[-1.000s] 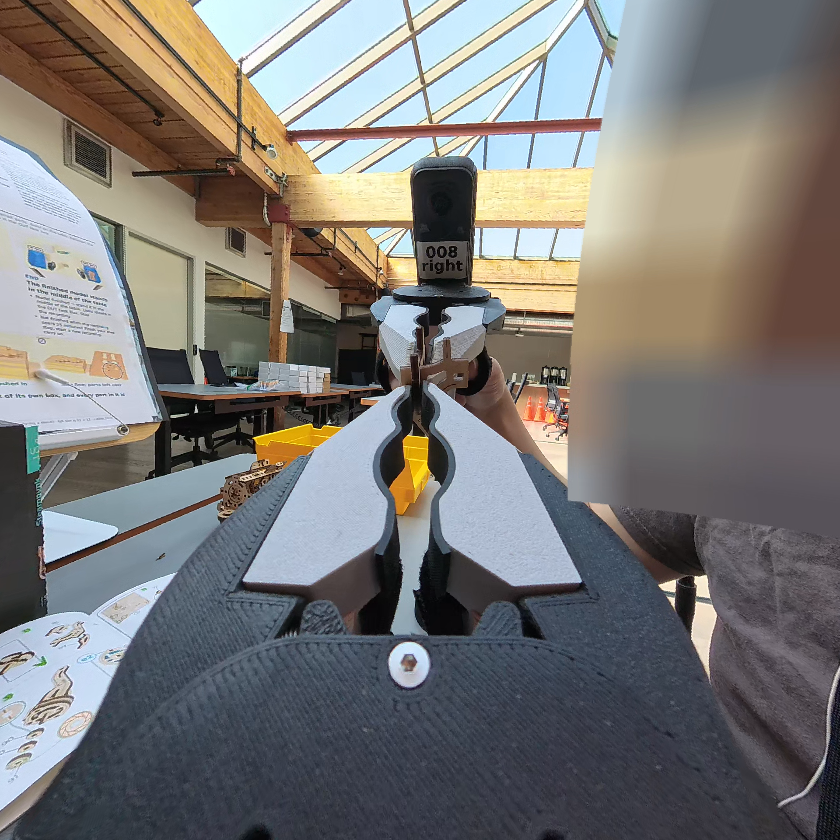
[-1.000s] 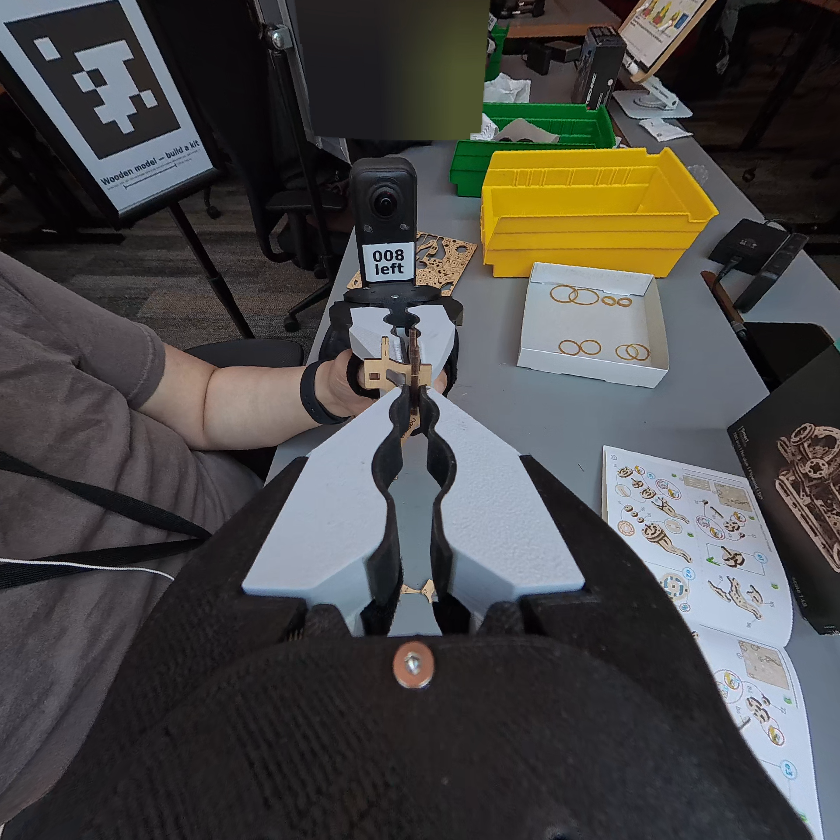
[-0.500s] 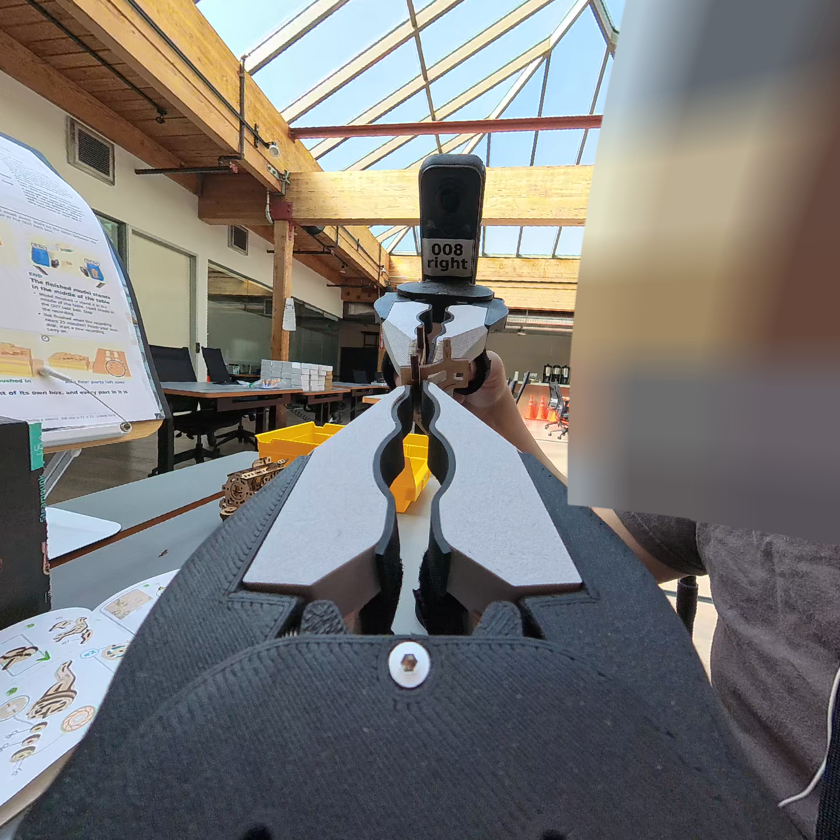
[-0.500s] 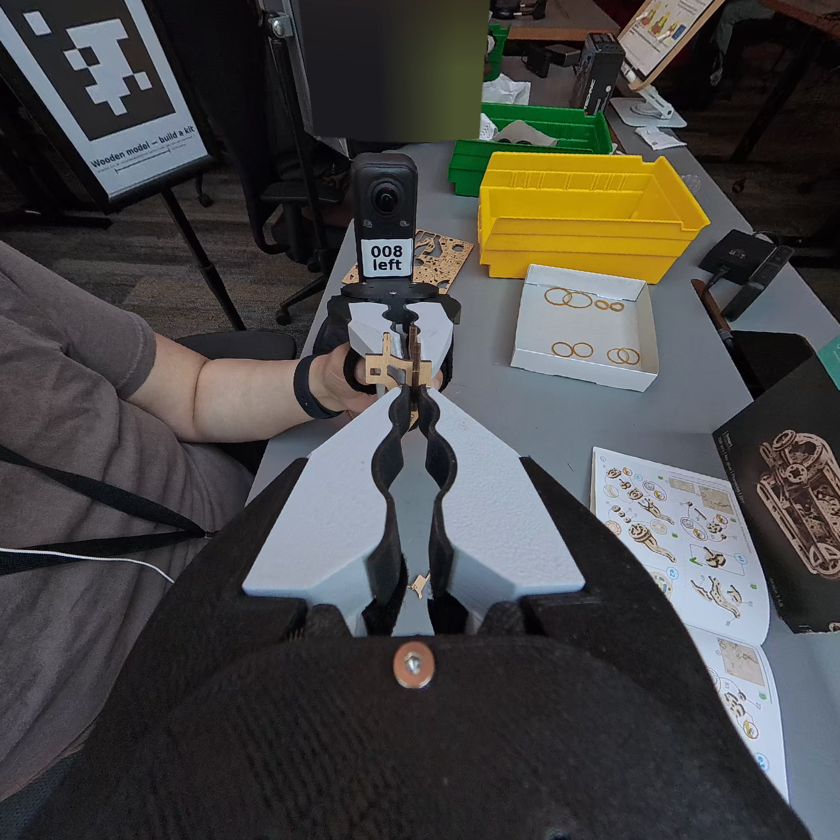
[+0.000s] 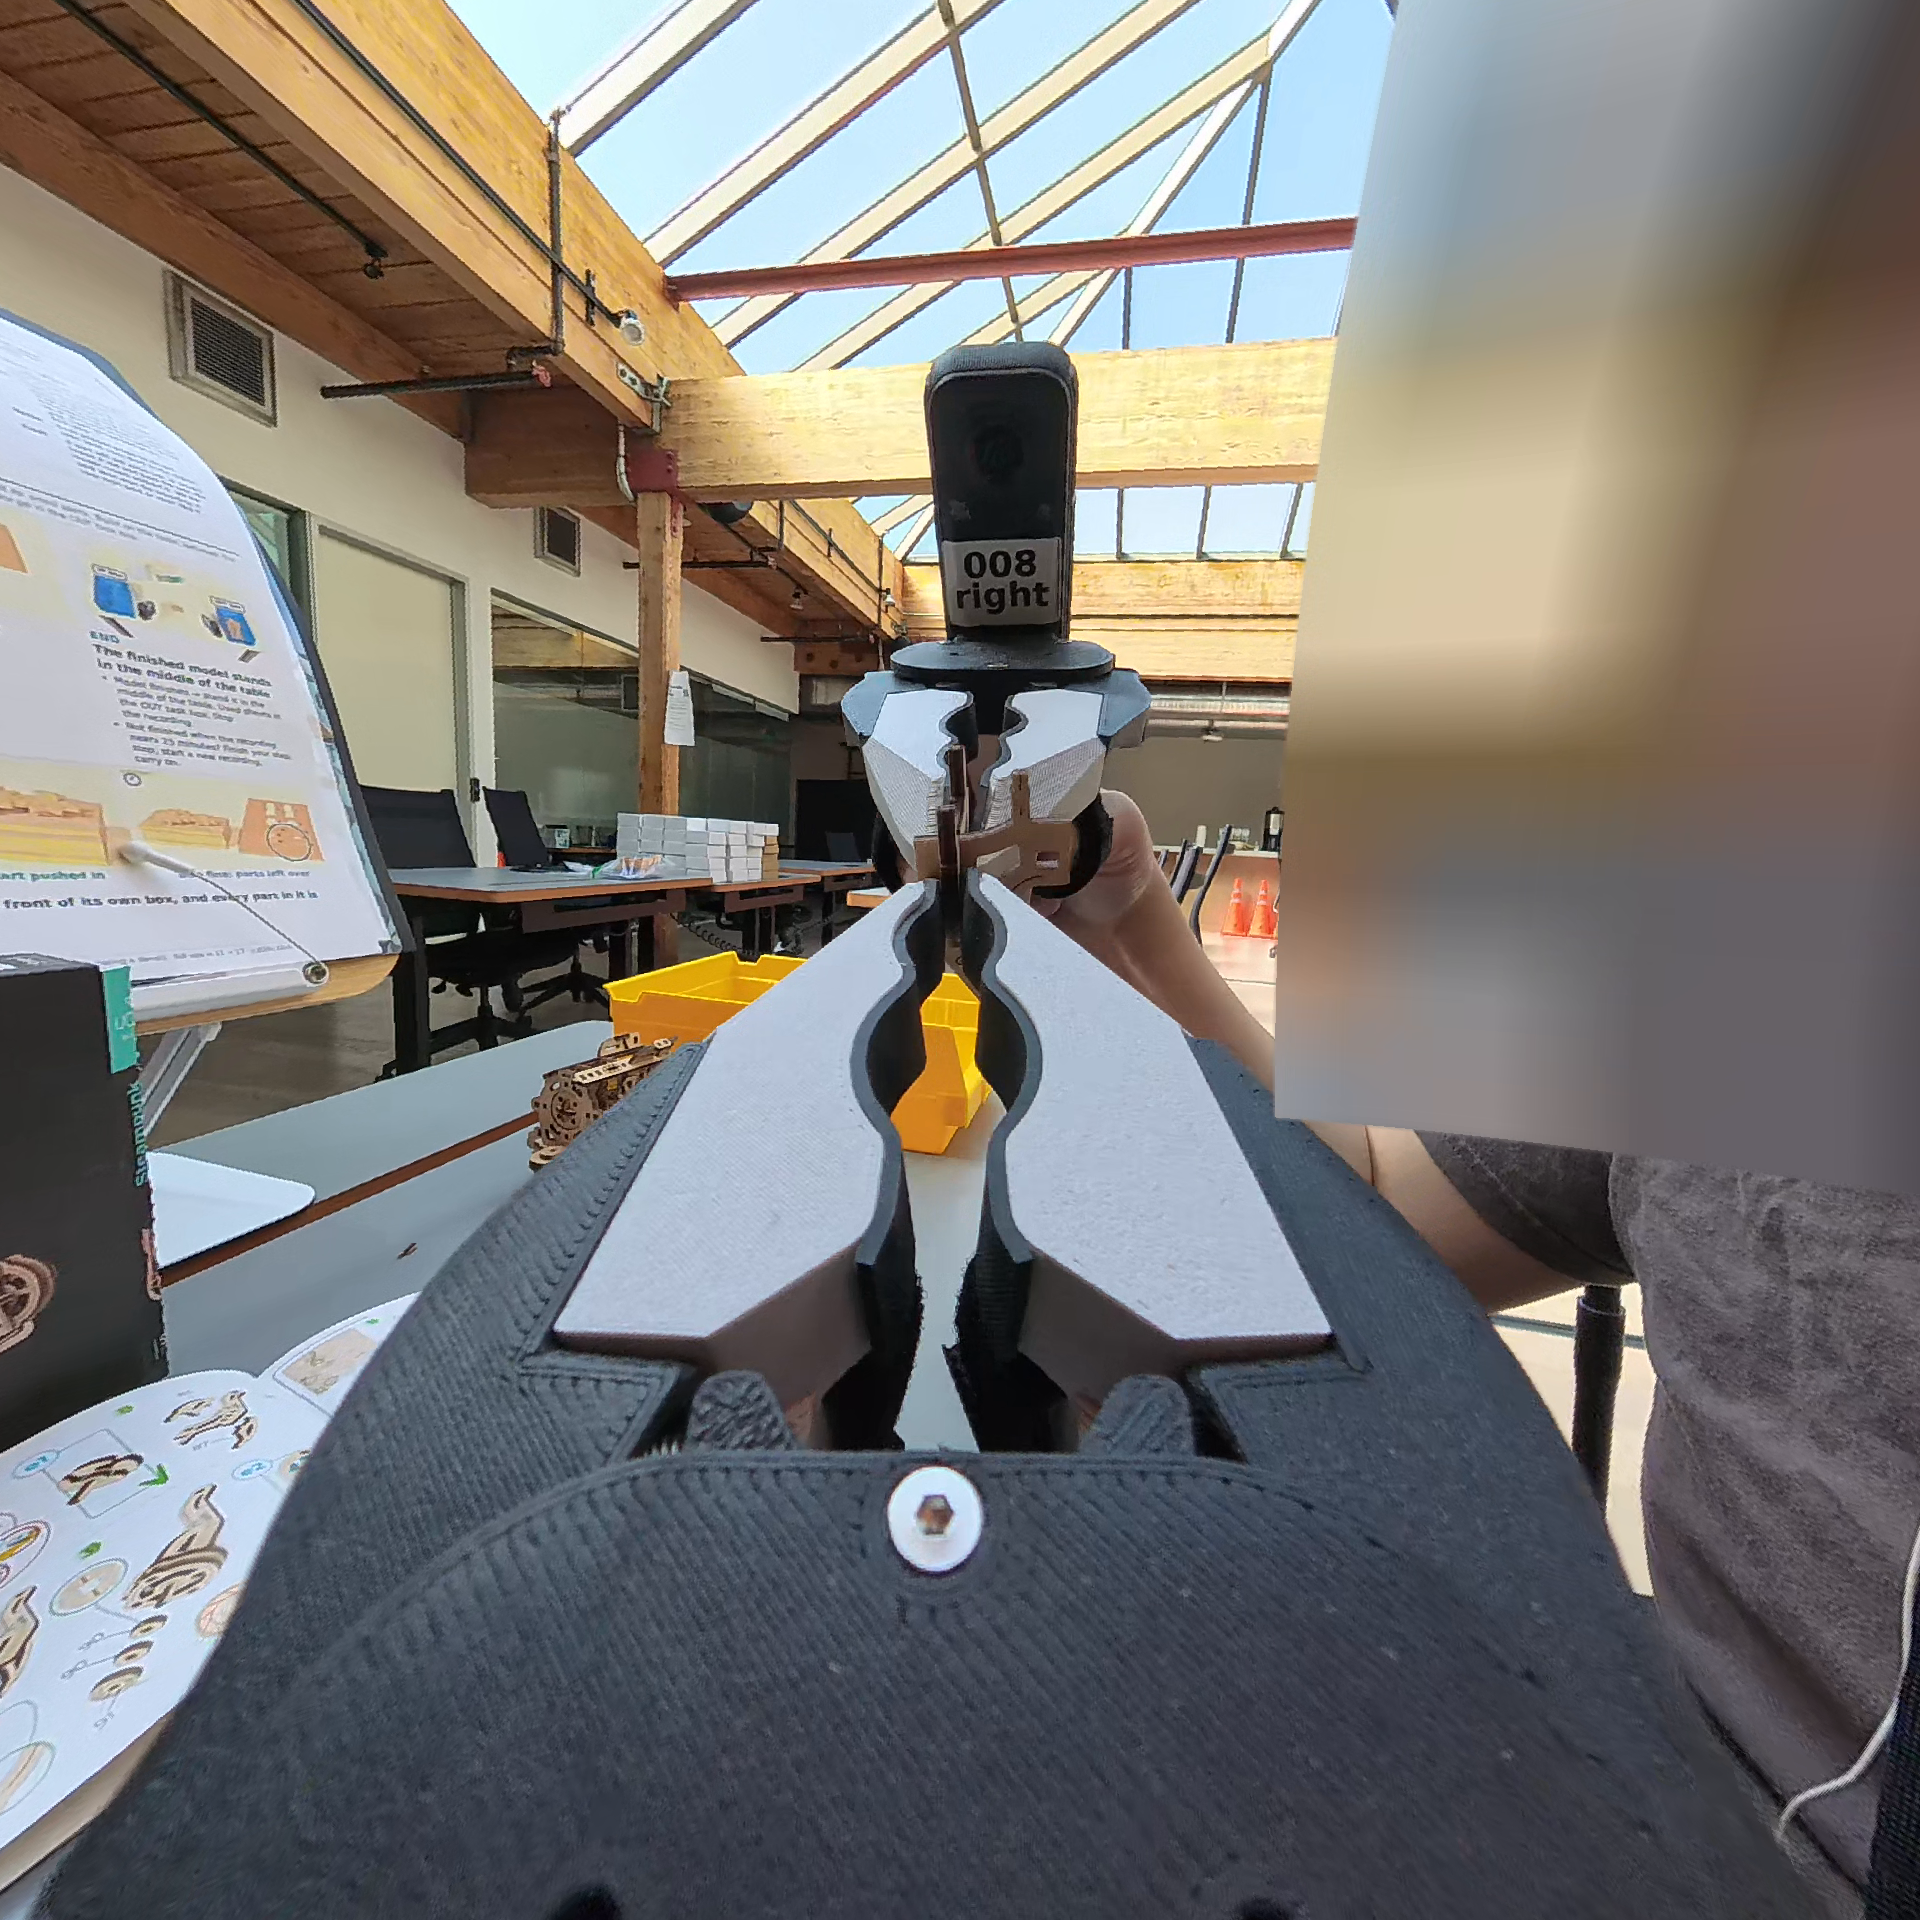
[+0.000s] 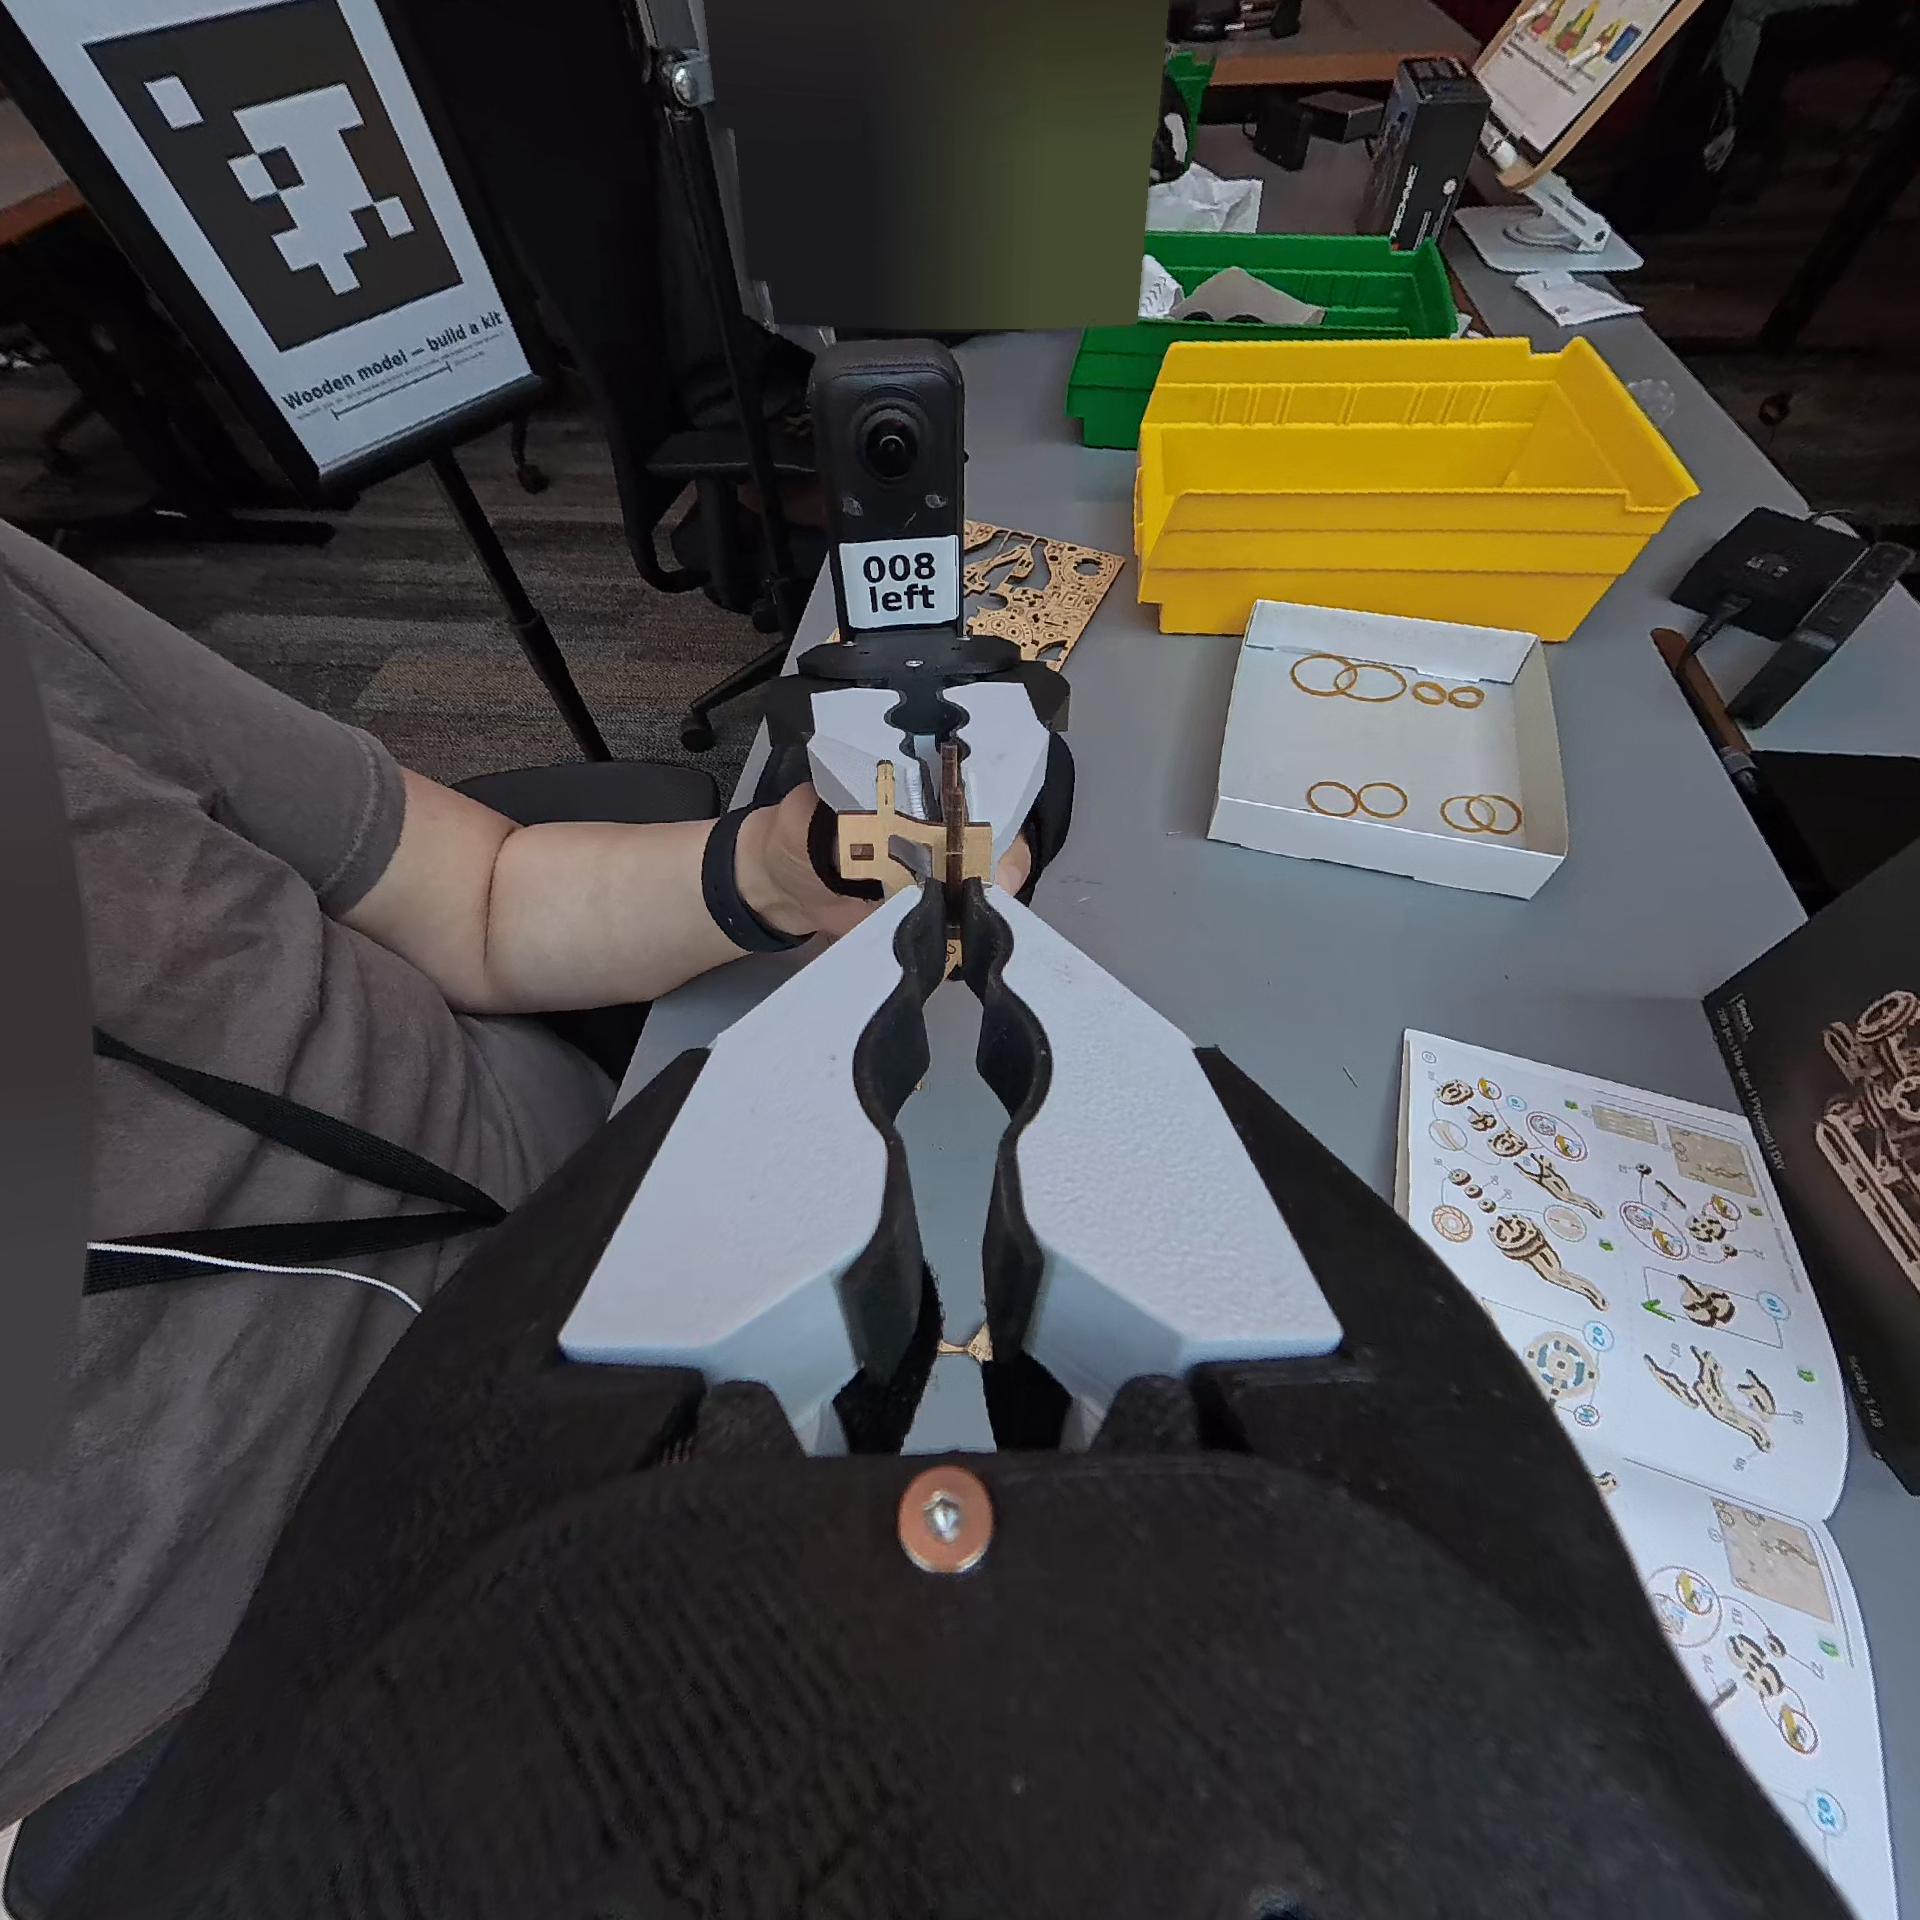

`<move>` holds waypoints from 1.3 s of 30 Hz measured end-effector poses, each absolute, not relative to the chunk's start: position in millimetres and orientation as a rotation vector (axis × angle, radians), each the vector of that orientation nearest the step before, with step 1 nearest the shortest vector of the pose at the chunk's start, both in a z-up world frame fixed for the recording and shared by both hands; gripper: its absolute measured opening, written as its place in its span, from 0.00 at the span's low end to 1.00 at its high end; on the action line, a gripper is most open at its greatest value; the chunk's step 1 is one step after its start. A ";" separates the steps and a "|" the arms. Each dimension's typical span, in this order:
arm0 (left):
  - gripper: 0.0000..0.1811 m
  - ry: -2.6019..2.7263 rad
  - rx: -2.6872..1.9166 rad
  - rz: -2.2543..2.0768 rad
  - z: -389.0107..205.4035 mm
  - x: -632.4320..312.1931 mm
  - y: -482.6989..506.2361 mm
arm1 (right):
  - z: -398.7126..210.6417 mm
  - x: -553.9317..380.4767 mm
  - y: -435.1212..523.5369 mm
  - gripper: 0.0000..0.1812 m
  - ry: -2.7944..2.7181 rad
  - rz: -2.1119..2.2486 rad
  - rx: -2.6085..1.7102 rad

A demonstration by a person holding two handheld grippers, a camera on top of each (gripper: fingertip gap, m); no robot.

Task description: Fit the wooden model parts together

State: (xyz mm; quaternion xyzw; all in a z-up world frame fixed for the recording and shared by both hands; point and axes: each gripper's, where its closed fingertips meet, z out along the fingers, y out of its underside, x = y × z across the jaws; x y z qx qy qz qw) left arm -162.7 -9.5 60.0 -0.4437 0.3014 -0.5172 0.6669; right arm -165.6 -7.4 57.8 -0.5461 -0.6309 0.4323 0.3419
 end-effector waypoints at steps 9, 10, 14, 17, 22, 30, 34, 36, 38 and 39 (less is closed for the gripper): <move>0.00 0.671 -1.020 -1.116 58.0 -164.5 -5.6 | 55.3 -167.7 -3.4 0.01 -1.629 1.028 -1.432; 0.00 0.669 -1.019 -1.118 58.2 -164.7 -5.6 | 55.4 -167.9 -3.7 0.01 -1.629 1.027 -1.430; 0.00 0.671 -1.010 -1.119 59.2 -165.1 -6.8 | 56.5 -168.5 -4.5 0.01 -1.626 1.022 -1.423; 0.00 0.693 -0.984 -1.163 61.5 -162.8 -13.4 | 59.2 -166.4 -11.1 0.01 -1.647 1.114 -1.402; 0.00 0.719 -0.950 -1.209 64.3 -161.7 -20.8 | 62.7 -165.0 -19.0 0.01 -1.669 1.234 -1.365; 0.00 0.701 -0.988 -1.150 60.7 -163.3 -13.1 | 58.5 -166.7 -11.4 0.01 -1.652 1.128 -1.395; 0.00 0.684 -1.006 -1.120 59.2 -165.3 -8.7 | 56.5 -168.8 -6.4 0.01 -1.639 1.034 -1.404; 0.00 0.684 -1.005 -1.121 59.3 -165.3 -9.0 | 56.5 -168.8 -6.8 0.01 -1.638 1.022 -1.405; 0.00 0.699 -0.993 -1.142 60.2 -164.3 -12.5 | 57.7 -167.9 -10.4 0.01 -1.651 1.056 -1.396; 0.00 0.703 -0.987 -1.143 60.7 -163.7 -13.6 | 58.3 -167.5 -11.5 0.01 -1.653 1.086 -1.393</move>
